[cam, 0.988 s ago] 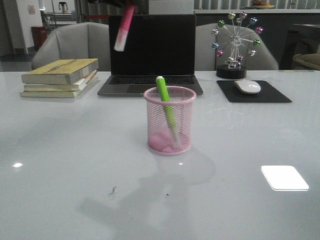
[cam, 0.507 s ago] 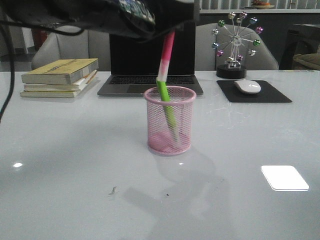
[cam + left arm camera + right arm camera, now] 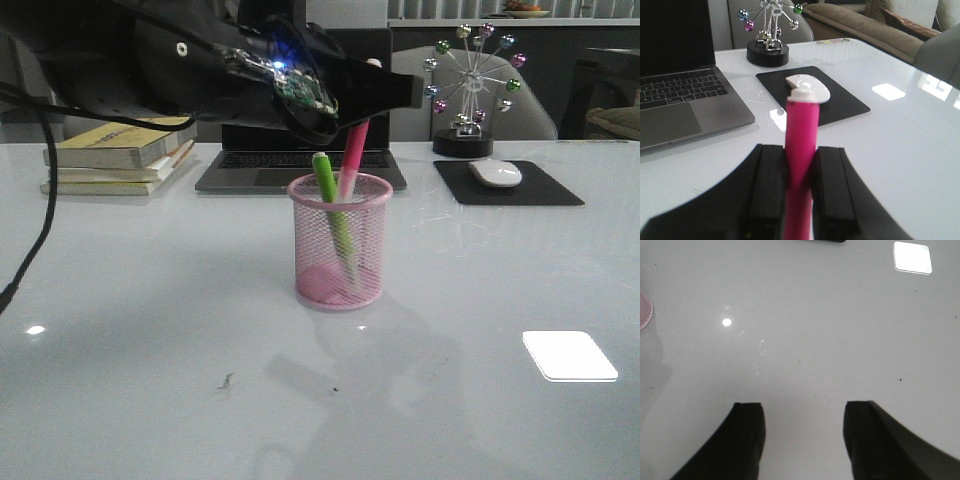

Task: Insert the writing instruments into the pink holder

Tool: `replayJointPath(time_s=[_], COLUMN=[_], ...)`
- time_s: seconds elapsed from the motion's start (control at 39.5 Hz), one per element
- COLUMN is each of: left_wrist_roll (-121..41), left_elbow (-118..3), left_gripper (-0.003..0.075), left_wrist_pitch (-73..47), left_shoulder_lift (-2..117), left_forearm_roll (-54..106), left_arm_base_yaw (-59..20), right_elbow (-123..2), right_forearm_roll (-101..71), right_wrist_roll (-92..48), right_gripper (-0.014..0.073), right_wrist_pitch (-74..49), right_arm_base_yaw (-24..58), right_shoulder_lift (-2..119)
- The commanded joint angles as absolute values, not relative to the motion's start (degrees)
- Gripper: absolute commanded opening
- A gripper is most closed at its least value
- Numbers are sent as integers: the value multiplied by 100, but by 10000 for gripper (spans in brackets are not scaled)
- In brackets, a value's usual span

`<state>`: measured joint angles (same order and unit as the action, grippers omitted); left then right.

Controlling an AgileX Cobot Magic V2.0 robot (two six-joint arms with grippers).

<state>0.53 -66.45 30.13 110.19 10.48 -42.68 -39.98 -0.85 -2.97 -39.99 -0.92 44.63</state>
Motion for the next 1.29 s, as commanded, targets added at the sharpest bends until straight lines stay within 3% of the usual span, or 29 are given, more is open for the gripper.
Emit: replayJointPath(time_s=[0.0, 0.15, 0.23, 0.66, 1.27], left_wrist_roll=[114, 114, 114, 52, 40], left_elbow=[-6796, -6796, -6796, -6796, -6676], left_gripper=[201, 415, 459, 425, 425], left_wrist_pitch=[3607, 3573, 3573, 3220, 236], left_shoulder_lift=[10692, 10692, 10692, 9430, 6976], left_forearm_roll=[1081, 1081, 1081, 1025, 0], left_arm_base_yaw=[-4317, -4317, -4317, -3882, -1813], right_elbow=[-4152, -4152, -4152, -4152, -4152], right_forearm_roll=[-46, -46, -46, -46, -46], right_wrist_roll=[-342, -342, -342, -342, -342], right_gripper=[470, 470, 470, 470, 470], right_wrist_pitch=[-3645, -3645, -3645, -3645, -3645], right_arm_base_yaw=[-109, -109, -109, -109, -109], right_shoulder_lift=[4427, 4427, 4427, 4427, 4427])
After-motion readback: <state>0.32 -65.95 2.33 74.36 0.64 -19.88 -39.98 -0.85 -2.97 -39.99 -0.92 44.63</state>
